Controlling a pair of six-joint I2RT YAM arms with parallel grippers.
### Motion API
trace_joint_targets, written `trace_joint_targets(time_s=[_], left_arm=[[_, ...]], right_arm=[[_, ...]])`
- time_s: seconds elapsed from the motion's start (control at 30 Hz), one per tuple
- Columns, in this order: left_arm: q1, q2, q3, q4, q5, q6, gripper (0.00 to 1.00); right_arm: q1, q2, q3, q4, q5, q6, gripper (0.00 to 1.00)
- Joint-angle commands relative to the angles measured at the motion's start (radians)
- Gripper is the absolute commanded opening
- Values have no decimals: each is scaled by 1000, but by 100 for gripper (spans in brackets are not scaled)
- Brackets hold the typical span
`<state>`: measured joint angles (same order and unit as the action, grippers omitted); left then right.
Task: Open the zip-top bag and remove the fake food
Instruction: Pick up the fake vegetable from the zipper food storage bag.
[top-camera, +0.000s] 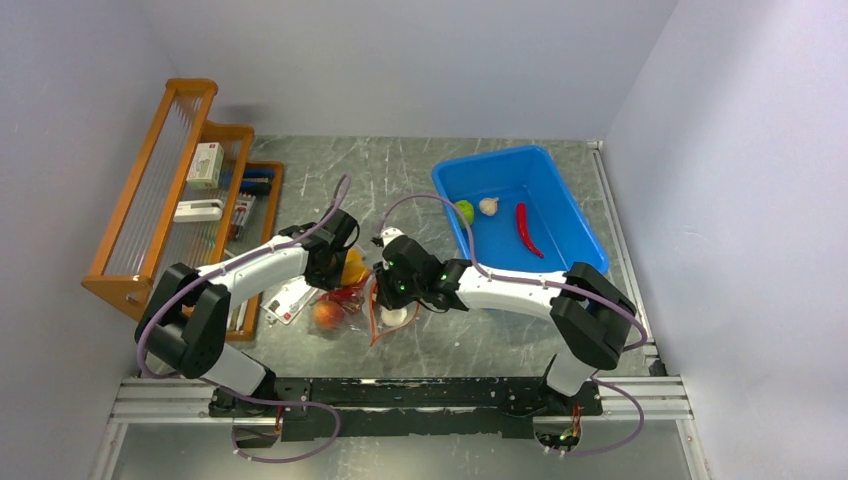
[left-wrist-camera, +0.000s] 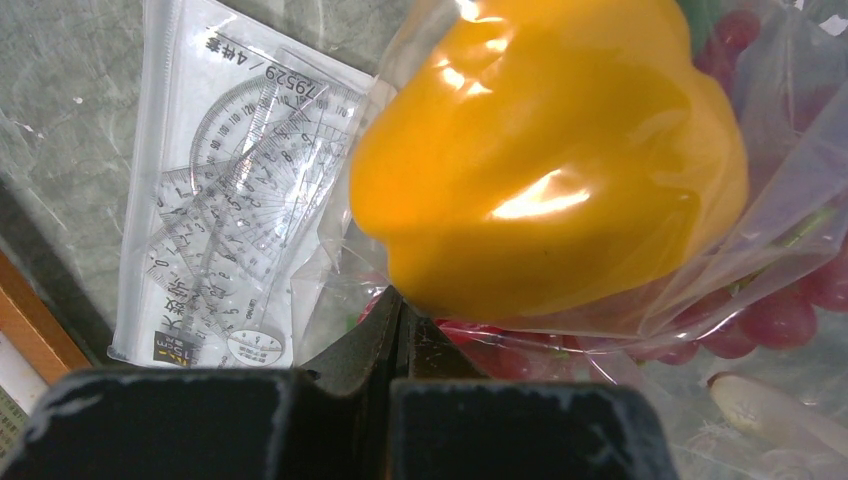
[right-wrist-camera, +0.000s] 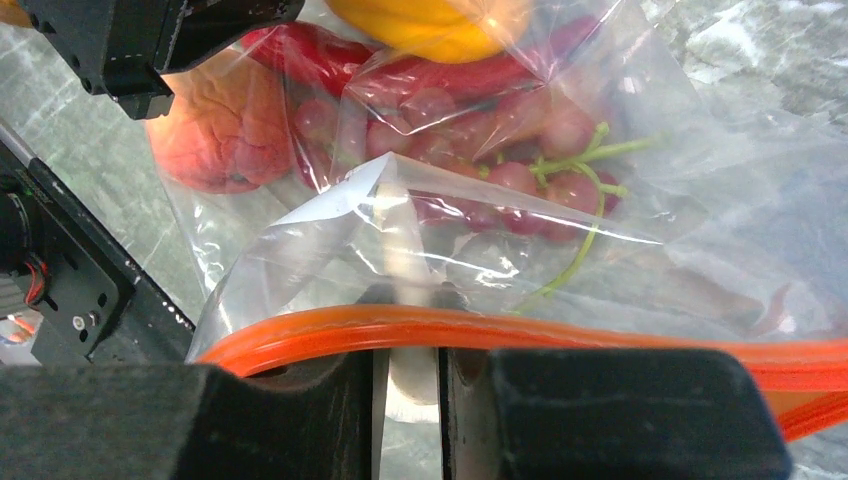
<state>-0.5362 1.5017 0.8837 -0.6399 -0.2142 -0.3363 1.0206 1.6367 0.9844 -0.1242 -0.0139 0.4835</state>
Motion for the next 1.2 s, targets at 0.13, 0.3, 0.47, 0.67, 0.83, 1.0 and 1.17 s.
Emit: trace_joint_targets(time_s=[0.13,0.3,0.47,0.67,0.83,1.0,1.17], left_arm=[[6,7,20,-10,6,6,7],[5,-24,18,-9,-17,0,7],[6,-50,17,-12,-47,-6,7],[5,-95,13,-10,-78,-6,7],[5,-112,14,-11,-92,-43,7],[6,-149,10,-9,-105,-51,20],[5,-197,5,-10,-142,-65,33]], right_arm=[[-3,-127,-36,25,102,63,18],[-12,-222,-81,57,133,76,18],[-23,-272,-103,57,168,92,18],[-35,-299,-105,56,157,99,18],[-37,-326,-83,36,131,70,17],[-37,-352,-56,-28,189,32,17],[-37,-368,-31,-114,259,-3,17]])
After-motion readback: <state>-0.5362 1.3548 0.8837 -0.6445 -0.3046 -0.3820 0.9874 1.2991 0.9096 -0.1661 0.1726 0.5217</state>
